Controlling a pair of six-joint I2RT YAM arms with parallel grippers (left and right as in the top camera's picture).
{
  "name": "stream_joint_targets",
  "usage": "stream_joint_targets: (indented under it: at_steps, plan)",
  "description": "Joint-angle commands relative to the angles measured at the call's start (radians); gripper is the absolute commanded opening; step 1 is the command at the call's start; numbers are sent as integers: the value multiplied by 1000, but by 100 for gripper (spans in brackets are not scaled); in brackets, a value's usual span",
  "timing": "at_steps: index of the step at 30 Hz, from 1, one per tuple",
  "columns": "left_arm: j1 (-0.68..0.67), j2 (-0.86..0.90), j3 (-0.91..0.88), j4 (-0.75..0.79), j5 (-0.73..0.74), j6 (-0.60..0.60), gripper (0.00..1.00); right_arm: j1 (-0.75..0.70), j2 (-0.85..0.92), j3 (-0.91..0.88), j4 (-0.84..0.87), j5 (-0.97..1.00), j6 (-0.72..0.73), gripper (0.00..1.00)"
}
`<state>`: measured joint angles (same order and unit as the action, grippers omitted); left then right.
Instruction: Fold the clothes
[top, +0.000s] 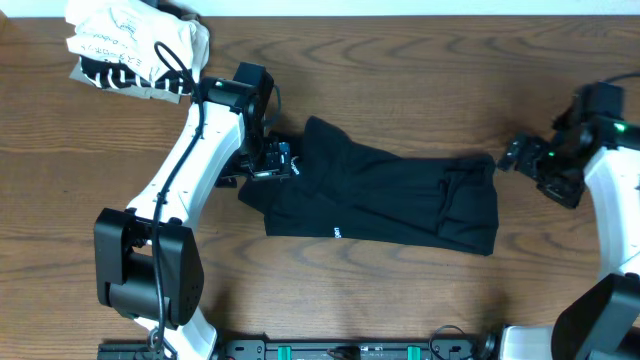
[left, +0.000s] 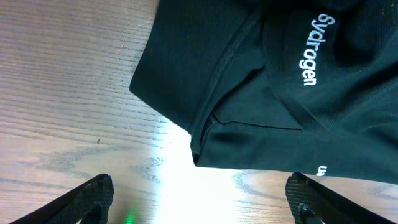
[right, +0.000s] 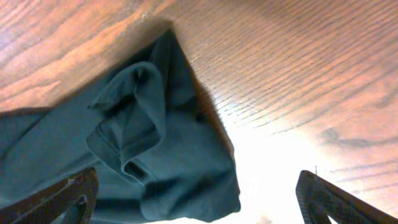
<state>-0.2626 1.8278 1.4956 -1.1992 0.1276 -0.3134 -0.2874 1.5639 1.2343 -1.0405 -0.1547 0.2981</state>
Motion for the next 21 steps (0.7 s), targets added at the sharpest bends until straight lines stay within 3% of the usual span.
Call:
stream_joint_targets:
  at_steps: [1, 7, 17, 21]
  plan:
    - [4, -4, -7, -3, -8, 6, 90, -58, 2, -74, 52, -212, -95, 99]
    - [4, -4, -7, -4, -8, 6, 90, -77, 2, -235, 246, -445, -97, 99]
    - [4, -4, -7, -4, -8, 6, 90, -69, 3, -399, 474, -510, -67, 95]
    - [4, -4, -7, -4, -8, 5, 91, -69, 3, -430, 552, -575, -67, 84]
